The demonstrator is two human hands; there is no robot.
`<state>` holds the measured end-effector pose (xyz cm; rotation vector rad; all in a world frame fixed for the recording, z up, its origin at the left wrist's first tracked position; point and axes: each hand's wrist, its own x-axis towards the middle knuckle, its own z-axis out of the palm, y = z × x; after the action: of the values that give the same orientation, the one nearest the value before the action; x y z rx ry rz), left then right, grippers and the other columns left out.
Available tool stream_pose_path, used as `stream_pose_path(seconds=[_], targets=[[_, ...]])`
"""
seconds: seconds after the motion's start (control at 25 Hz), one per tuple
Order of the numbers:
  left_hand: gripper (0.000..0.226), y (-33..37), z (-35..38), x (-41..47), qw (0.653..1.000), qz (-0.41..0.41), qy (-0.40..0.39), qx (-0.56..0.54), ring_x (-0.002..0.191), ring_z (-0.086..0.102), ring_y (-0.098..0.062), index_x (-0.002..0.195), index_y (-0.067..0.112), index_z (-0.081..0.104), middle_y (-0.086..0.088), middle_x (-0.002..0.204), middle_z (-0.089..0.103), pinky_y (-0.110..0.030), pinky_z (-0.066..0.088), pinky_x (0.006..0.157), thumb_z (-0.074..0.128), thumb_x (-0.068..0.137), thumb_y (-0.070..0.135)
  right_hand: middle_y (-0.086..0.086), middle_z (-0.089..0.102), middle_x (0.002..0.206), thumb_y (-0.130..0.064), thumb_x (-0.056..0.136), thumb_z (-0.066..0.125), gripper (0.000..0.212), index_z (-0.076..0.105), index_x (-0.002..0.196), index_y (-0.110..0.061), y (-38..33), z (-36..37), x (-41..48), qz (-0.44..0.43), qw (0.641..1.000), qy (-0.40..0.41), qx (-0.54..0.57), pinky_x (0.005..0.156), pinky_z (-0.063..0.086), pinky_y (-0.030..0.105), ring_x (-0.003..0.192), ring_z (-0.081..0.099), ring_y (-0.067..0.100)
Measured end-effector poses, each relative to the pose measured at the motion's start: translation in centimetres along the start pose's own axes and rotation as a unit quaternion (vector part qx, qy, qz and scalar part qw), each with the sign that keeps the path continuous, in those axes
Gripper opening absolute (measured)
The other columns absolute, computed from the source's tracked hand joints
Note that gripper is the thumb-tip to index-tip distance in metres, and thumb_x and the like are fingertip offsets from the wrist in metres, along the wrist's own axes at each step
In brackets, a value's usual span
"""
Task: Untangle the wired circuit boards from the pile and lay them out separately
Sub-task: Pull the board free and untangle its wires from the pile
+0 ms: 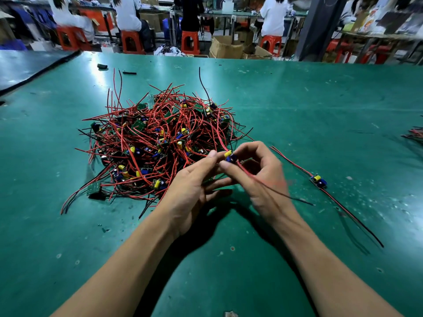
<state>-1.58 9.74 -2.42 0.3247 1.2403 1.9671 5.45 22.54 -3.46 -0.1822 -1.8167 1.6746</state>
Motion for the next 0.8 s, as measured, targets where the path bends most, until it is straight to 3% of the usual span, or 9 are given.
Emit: stream_pose_path(seconds=[0.12, 0.24, 0.4, 0.48, 0.64, 0.8], targets=[[0.025, -0.2, -0.2, 0.2, 0.999, 0.025, 0.033, 0.028, 0.080, 0.069, -0.014, 0.097, 0.017, 0.078, -0.007, 0.093, 0.075, -0.027, 0.058, 0.068, 0.072, 0.078, 0.031, -0.017, 0.063, 0.069, -0.009, 0.076, 0.081, 0.028, 0.063, 0.087, -0.027, 0.6, 0.0, 0.0, -0.057, 0.988, -0.014, -0.140, 0.057, 0.042, 0.015, 0.057, 0.049, -0.001], [0.024, -0.3, -0.6, 0.4, 0.998, 0.034, 0.054, 0.006, 0.077, 0.070, -0.015, 0.092, 0.015, 0.079, -0.009, 0.092, 0.076, -0.028, 0.058, 0.070, 0.077, 0.069, 0.023, -0.017, 0.065, 0.074, -0.002, 0.077, 0.074, 0.028, 0.065, 0.089, -0.026, 0.4, -0.1, 0.1, -0.071, 0.981, -0.048, -0.176, 0.059, 0.040, 0.012, 0.057, 0.051, 0.001], [0.027, -0.1, -0.9, 0.4, 0.997, 0.047, 0.063, -0.018, 0.069, 0.070, -0.016, 0.091, 0.012, 0.074, -0.011, 0.087, 0.074, -0.027, 0.059, 0.063, 0.077, 0.065, 0.011, -0.017, 0.064, 0.066, -0.004, 0.076, 0.062, 0.025, 0.072, 0.085, -0.024, 0.1, -0.8, 0.5, 0.007, 0.994, -0.052, -0.096, 0.055, 0.040, 0.012, 0.056, 0.052, 0.001], [0.027, -0.3, -0.8, 0.3, 0.997, 0.052, 0.061, 0.005, 0.072, 0.070, -0.018, 0.093, 0.011, 0.073, -0.010, 0.088, 0.073, -0.027, 0.058, 0.065, 0.077, 0.067, 0.006, -0.013, 0.065, 0.069, -0.011, 0.081, 0.071, 0.012, 0.070, 0.089, -0.019, 0.1, -1.0, 0.7, 0.068, 0.996, -0.040, -0.032, 0.054, 0.041, 0.013, 0.058, 0.054, 0.002], [0.021, -0.6, -0.5, 0.0, 0.993, 0.050, 0.053, 0.088, 0.072, 0.068, -0.022, 0.096, 0.008, 0.072, -0.011, 0.083, 0.072, -0.030, 0.055, 0.070, 0.069, 0.080, -0.005, -0.009, 0.069, 0.073, -0.024, 0.087, 0.076, 0.014, 0.075, 0.097, -0.015, 0.3, -0.8, 0.4, 0.159, 0.984, -0.079, 0.012, 0.052, 0.044, 0.011, 0.058, 0.057, -0.001], [0.017, -0.4, -0.3, -0.3, 0.996, 0.024, 0.031, 0.085, 0.057, 0.066, -0.019, 0.089, 0.009, 0.076, -0.009, 0.072, 0.070, -0.026, 0.058, 0.059, 0.067, 0.083, -0.005, -0.003, 0.072, 0.077, -0.017, 0.089, 0.075, 0.014, 0.076, 0.100, -0.008, 0.1, -0.8, 0.2, 0.201, 0.972, -0.076, 0.090, 0.051, 0.049, 0.016, 0.059, 0.062, 0.002]])
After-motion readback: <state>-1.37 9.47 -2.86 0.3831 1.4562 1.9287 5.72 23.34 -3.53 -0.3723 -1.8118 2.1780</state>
